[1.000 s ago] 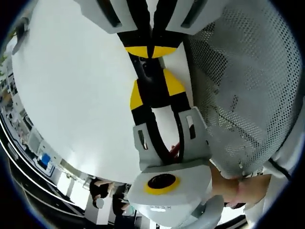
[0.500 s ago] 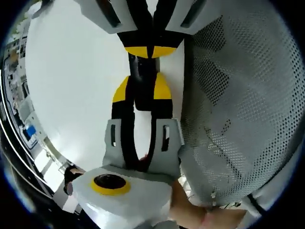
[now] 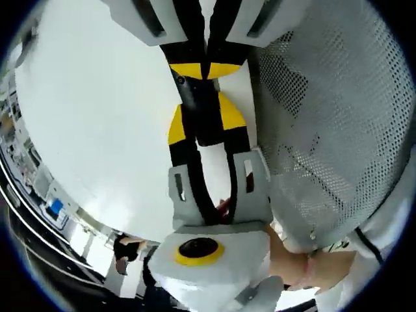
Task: Press the specified remote control buttons in sequence, fully releasing each button before pressing the next.
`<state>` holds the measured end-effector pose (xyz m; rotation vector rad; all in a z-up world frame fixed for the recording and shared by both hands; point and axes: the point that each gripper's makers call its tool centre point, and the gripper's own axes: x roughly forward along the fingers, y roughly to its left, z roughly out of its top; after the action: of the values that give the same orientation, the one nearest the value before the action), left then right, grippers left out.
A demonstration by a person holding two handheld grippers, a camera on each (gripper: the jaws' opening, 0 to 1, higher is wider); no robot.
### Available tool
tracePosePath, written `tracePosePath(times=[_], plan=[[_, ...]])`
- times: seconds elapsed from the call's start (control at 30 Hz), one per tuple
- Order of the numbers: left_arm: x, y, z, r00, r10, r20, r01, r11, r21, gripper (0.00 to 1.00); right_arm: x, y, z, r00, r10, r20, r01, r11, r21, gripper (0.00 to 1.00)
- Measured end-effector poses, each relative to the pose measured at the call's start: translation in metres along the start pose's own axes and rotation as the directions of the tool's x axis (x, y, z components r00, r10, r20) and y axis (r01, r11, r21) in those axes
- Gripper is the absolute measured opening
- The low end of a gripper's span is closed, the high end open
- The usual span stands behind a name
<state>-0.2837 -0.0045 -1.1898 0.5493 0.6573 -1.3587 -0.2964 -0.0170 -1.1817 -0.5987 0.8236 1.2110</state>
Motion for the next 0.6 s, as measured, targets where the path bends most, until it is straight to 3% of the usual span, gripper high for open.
tracePosePath(times=[0.13, 0.3, 0.53, 0.6], plan=[[0.001, 0.000, 0.000, 1.000, -0.005, -0.003, 0.005, 1.000, 0.010, 0.25, -0.005, -0.015, 0.001, 0.998, -0.050, -0.024, 0.049, 0.997, -0.056, 0.00], [0.001, 0.001, -0.001, 1.000, -0.009, -0.005, 0.009, 1.000, 0.015, 0.25, 0.002, -0.010, 0.003, 0.999, 0.010, -0.052, -0.014, 0.996, -0.084, 0.00], [0.002, 0.001, -0.002, 1.000, -0.011, -0.012, 0.011, 1.000, 0.022, 0.25, 0.003, -0.011, 0.003, 0.996, -0.005, -0.092, -0.003, 0.996, -0.090, 0.00], [0.002, 0.001, -0.002, 1.000, -0.013, -0.014, 0.013, 1.000, 0.025, 0.25, 0.004, -0.011, 0.003, 0.993, -0.013, -0.121, -0.004, 0.990, -0.140, 0.00]])
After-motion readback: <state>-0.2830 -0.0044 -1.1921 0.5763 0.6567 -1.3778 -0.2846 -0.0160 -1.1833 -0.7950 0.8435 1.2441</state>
